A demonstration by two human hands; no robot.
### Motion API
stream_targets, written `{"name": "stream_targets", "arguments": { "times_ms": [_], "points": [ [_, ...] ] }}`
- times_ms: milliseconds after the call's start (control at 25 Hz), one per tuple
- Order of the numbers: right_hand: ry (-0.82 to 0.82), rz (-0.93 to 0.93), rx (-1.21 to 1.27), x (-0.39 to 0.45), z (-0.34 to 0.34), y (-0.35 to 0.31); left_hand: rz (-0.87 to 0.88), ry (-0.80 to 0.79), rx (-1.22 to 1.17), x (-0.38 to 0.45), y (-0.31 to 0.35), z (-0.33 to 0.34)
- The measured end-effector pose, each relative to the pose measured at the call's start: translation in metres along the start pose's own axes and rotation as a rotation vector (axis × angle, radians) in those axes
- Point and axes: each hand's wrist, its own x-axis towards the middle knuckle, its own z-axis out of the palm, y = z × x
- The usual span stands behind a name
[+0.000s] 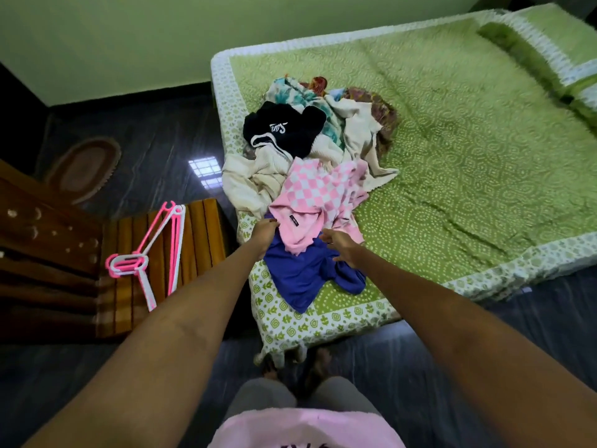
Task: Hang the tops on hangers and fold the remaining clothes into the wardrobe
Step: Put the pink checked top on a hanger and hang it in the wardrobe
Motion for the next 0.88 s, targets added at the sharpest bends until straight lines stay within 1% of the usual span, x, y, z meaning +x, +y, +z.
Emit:
{"name": "stream_targets", "arguments": {
  "times_ms": [120,280,400,520,600,680,720,800,880],
  "points": [
    [-0.035,0.047,-0.05,0.026,-0.009,0.001,-0.091,0.054,-0.074,0.013,-0.011,0.012],
    [-0.141,0.082,-0.121,0.046,-0.006,0.006,-0.156,0.083,-0.057,0.024,-0.025,0.022],
    [-0.134,0.089,-0.124,0.063,-0.001,0.008,-0.194,0.091,-0.04,0.042,-0.031,0.032],
    [-0.124,-0.018,-0.213,0.09,0.008,0.017,-0.213,0.07,0.028,0.074,-0.043,0.041],
    [-0.146,-0.126,-0.349,0.112,0.014,0.027,-0.249,0.039,0.03,0.099,-0.052,0.045],
    [-0.188,-0.24,-0.522,0.138,0.021,0.043,-0.327,-0.007,0.026,0.12,-0.061,0.05],
    [-0.213,-0.26,-0.598,0.149,0.026,0.05,-0.377,-0.027,0.02,0.131,-0.068,0.053],
    [-0.252,-0.282,-0.728,0.167,0.034,0.062,-0.419,-0.042,0.024,0.149,-0.078,0.057],
    [-0.253,-0.303,-0.852,0.176,0.038,0.07,-0.375,0.008,-0.016,0.165,-0.088,0.059]
  ]
}}
